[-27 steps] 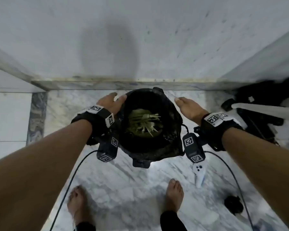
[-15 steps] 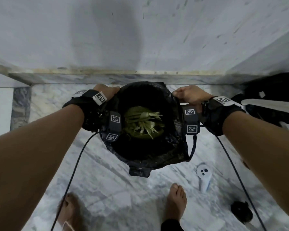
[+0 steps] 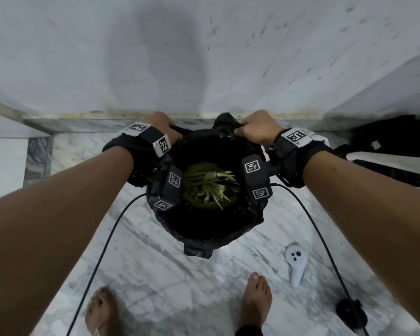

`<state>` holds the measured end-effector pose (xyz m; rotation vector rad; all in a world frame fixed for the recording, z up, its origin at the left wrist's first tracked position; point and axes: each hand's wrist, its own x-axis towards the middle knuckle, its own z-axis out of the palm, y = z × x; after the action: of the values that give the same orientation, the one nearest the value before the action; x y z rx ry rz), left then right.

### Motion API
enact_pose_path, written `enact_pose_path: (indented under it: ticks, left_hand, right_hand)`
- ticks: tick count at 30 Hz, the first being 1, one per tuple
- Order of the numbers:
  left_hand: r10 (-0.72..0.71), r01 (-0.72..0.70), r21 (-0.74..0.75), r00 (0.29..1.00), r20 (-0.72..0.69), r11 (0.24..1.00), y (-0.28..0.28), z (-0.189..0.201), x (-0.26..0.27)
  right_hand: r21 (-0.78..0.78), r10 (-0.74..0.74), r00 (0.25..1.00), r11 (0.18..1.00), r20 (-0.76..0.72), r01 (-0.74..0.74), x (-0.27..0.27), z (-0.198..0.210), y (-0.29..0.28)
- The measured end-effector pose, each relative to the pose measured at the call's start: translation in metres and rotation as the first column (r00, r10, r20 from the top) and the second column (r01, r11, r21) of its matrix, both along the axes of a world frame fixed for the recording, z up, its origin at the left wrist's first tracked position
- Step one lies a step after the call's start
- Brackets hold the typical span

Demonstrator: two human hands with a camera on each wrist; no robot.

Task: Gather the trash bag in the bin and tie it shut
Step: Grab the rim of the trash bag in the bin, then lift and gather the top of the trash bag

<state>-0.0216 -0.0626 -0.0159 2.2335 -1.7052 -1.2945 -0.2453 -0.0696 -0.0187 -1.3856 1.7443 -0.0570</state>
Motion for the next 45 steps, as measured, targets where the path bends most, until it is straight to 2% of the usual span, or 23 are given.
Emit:
enact_pose_path:
  ticks: [2, 4, 8, 10, 12, 14, 16, 18, 21, 23, 25, 28, 31, 32, 34, 36, 37, 38, 39, 40, 42, 44, 45]
  left_hand:
    - [0.022, -0.021, -0.116, 1.0, 0.01, 0.993, 0.001, 0.003, 0.004]
    - [0.063, -0.057, -0.279, 0.998, 0.012, 0.958, 0.01, 0.008, 0.008]
    - [0.097, -0.072, -0.389, 0.994, 0.045, 0.918, 0.054, 0.012, 0.026]
    - [0.22, -0.194, -0.364, 0.975, 0.031, 0.911, 0.084, 0.009, 0.038]
    - [0.381, -0.389, -0.202, 0.921, -0.079, 0.899, 0.113, 0.009, 0.042]
    - [0.594, -0.583, 0.114, 0.786, -0.173, 0.805, 0.141, -0.001, 0.041]
    - [0.74, -0.631, 0.419, 0.65, -0.174, 0.653, 0.166, -0.008, 0.035]
    - [0.806, -0.581, 0.599, 0.556, -0.201, 0.55, 0.189, -0.012, 0.025]
    - [0.862, -0.628, 0.604, 0.454, -0.228, 0.49, 0.211, -0.013, 0.009]
    - [0.878, -0.701, 0.535, 0.433, -0.206, 0.471, 0.217, -0.01, 0.003]
    - [0.877, -0.742, 0.476, 0.452, -0.164, 0.472, 0.219, -0.007, 0.0]
    - [0.853, -0.722, 0.472, 0.5, -0.149, 0.506, 0.217, 0.006, -0.004]
    - [0.833, -0.694, 0.504, 0.544, -0.101, 0.514, 0.214, 0.019, -0.001]
    - [0.813, -0.684, 0.502, 0.578, -0.071, 0.53, 0.212, 0.022, 0.002]
    - [0.749, -0.668, 0.437, 0.663, -0.018, 0.602, 0.204, 0.027, 0.011]
    - [0.696, -0.656, 0.317, 0.718, -0.02, 0.685, 0.19, 0.028, 0.018]
    - [0.696, -0.664, 0.262, 0.717, -0.041, 0.7, 0.182, 0.028, 0.021]
    - [0.708, -0.68, 0.23, 0.702, -0.069, 0.696, 0.172, 0.028, 0.022]
    - [0.718, -0.685, 0.229, 0.687, -0.111, 0.692, 0.162, 0.027, 0.023]
    - [0.717, -0.678, 0.237, 0.677, -0.168, 0.696, 0.151, 0.025, 0.022]
    - [0.663, -0.62, 0.239, 0.716, -0.22, 0.748, 0.134, 0.019, 0.021]
    - [0.569, -0.544, 0.172, 0.803, -0.176, 0.821, 0.122, 0.016, 0.023]
    - [0.535, -0.519, 0.139, 0.832, -0.146, 0.844, 0.119, 0.016, 0.024]
  right_hand:
    - [-0.145, -0.128, 0.979, 0.978, 0.157, 0.151, 0.001, -0.004, 0.005]
    - [-0.214, -0.154, 0.963, 0.956, 0.222, 0.202, -0.004, -0.007, 0.02]
    - [-0.149, -0.135, 0.979, 0.976, 0.15, 0.157, -0.027, 0.0, 0.061]
    - [-0.016, -0.286, 0.93, 0.954, 0.232, 0.298, -0.039, 0.004, 0.081]
    - [0.152, -0.493, 0.835, 0.87, 0.244, 0.469, -0.051, 0.005, 0.103]
    - [0.307, -0.567, 0.815, 0.801, 0.118, 0.513, -0.055, 0.002, 0.13]
    - [0.449, -0.604, 0.793, 0.732, 0.079, 0.513, -0.052, -0.006, 0.156]
    - [0.523, -0.639, 0.759, 0.692, 0.125, 0.497, -0.046, -0.014, 0.176]
    - [0.519, -0.686, 0.712, 0.667, 0.149, 0.535, -0.039, -0.019, 0.199]
    - [0.496, -0.725, 0.675, 0.639, 0.134, 0.588, -0.039, -0.018, 0.214]
    - [0.531, -0.758, 0.631, 0.606, 0.163, 0.592, -0.043, -0.011, 0.223]
    - [0.588, -0.782, 0.564, 0.595, 0.266, 0.548, -0.048, 0.012, 0.22]
    - [0.553, -0.823, 0.498, 0.558, 0.273, 0.618, -0.058, 0.03, 0.205]
    - [0.518, -0.823, 0.518, 0.555, 0.232, 0.651, -0.062, 0.033, 0.2]
    - [0.385, -0.781, 0.61, 0.607, 0.132, 0.695, -0.064, 0.037, 0.191]
    - [0.089, -0.703, 0.709, 0.71, 0.047, 0.698, -0.06, 0.039, 0.185]
    - [-0.074, -0.626, 0.779, 0.776, 0.022, 0.626, -0.054, 0.042, 0.184]
    - [-0.188, -0.501, 0.865, 0.852, -0.027, 0.488, -0.048, 0.046, 0.183]
    - [-0.23, -0.325, 0.938, 0.928, -0.12, 0.292, -0.041, 0.047, 0.184]
    - [-0.217, -0.123, 0.965, 0.974, -0.233, 0.071, -0.033, 0.047, 0.185]
    - [-0.099, 0.187, 0.882, 0.962, -0.433, -0.253, -0.02, 0.04, 0.191]
    - [-0.015, 0.273, 0.806, 0.944, -0.525, -0.33, -0.012, 0.029, 0.196]
    - [-0.029, 0.239, 0.816, 0.954, -0.527, -0.299, -0.009, 0.026, 0.197]
